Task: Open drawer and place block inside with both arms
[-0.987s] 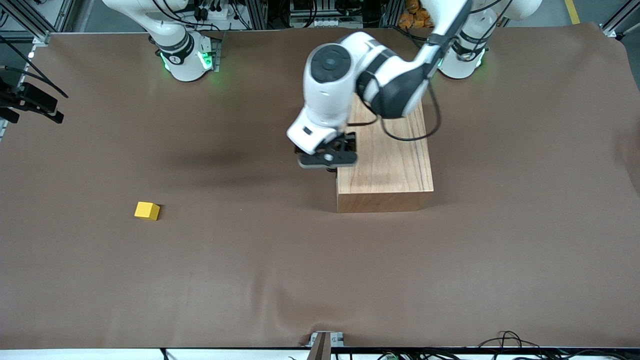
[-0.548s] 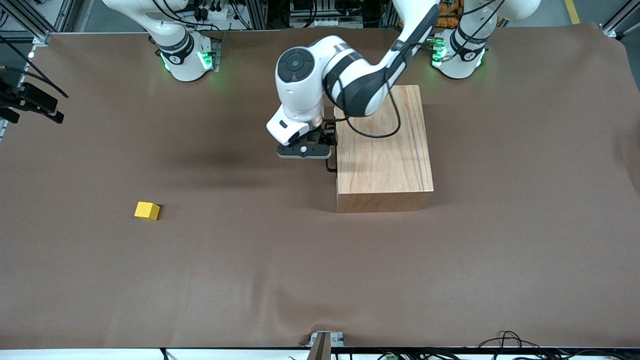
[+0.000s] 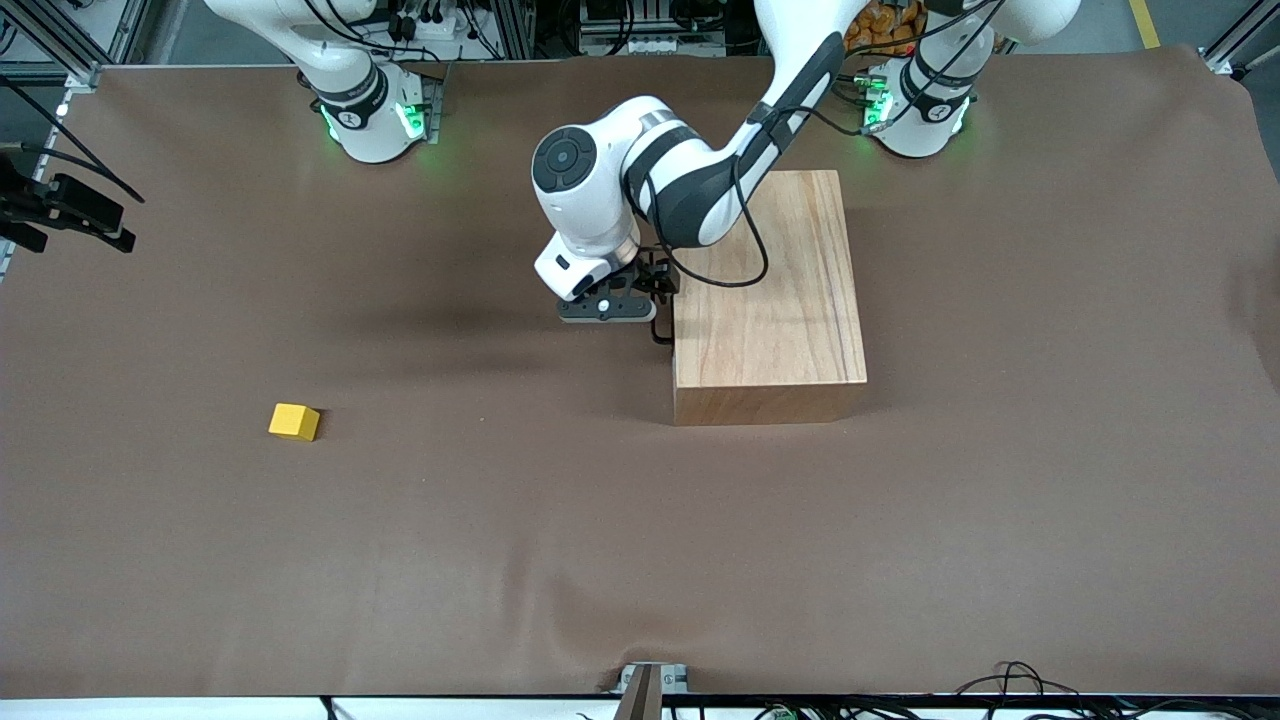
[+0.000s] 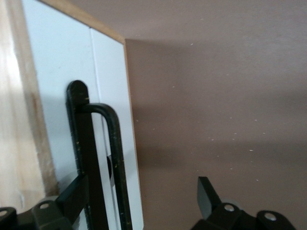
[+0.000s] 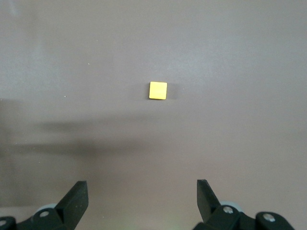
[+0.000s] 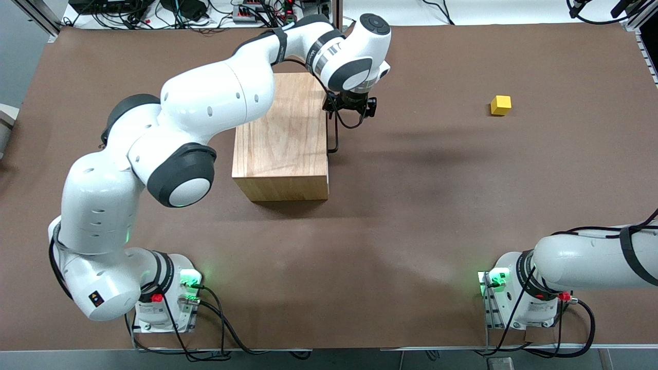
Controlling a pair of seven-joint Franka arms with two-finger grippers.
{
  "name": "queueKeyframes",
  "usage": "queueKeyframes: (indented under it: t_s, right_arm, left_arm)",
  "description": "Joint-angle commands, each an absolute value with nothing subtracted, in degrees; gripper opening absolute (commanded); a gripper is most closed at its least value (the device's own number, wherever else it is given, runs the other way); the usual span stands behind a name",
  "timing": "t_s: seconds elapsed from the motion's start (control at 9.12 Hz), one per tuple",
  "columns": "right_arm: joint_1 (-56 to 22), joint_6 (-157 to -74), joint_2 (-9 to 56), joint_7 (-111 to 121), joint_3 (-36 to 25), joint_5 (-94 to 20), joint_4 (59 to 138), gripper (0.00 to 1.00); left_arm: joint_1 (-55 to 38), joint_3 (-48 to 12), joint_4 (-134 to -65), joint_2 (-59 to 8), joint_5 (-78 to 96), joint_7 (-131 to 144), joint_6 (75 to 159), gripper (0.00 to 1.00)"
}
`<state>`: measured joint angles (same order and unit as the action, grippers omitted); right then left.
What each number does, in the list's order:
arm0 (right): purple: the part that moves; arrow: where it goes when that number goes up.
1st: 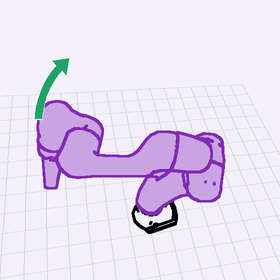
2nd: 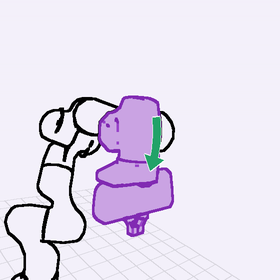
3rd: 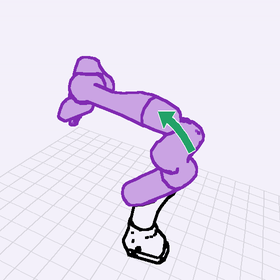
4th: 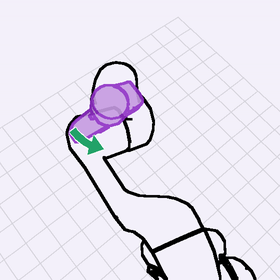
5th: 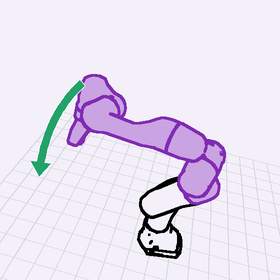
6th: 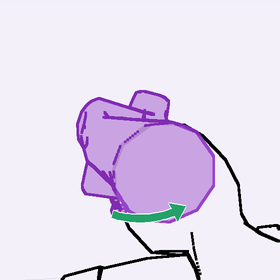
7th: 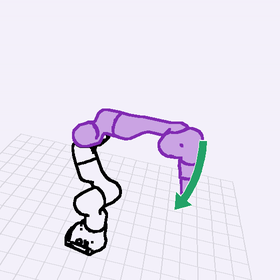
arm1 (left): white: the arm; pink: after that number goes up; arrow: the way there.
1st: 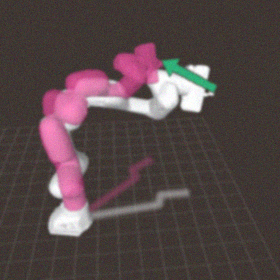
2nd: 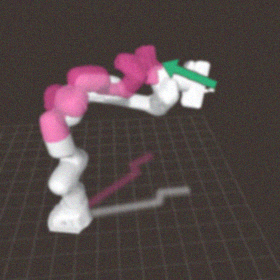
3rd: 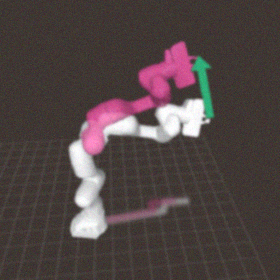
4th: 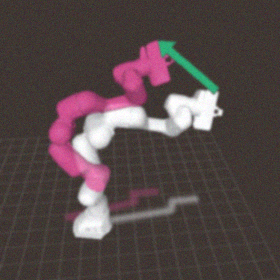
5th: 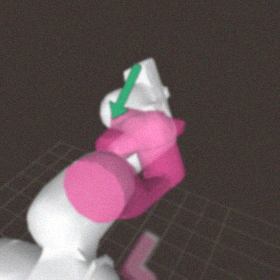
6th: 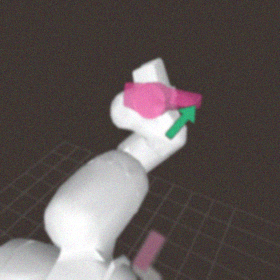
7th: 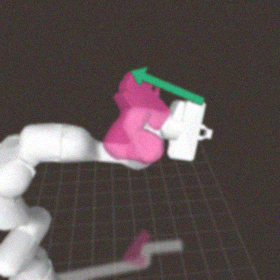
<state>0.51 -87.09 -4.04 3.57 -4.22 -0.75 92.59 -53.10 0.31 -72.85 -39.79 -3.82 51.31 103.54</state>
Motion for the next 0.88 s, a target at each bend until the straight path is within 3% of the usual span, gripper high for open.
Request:
queueKeyframes:
  t_s: [0.0, 0.77]
  right_arm:
    - [0.70, -86.31, -3.43, 2.81, -4.13, -0.26, 91.23, 1.00]
    - [0.70, -86.40, -3.43, 2.72, -4.13, -0.18, 90.80, 1.00]
  left_arm:
    - [-53.96, 0.62, -71.19, -41.57, -5.10, 53.52, 102.22, 1.00]
    - [-56.25, 0.26, -71.46, -44.29, -5.10, 55.98, 101.50, 1.00]
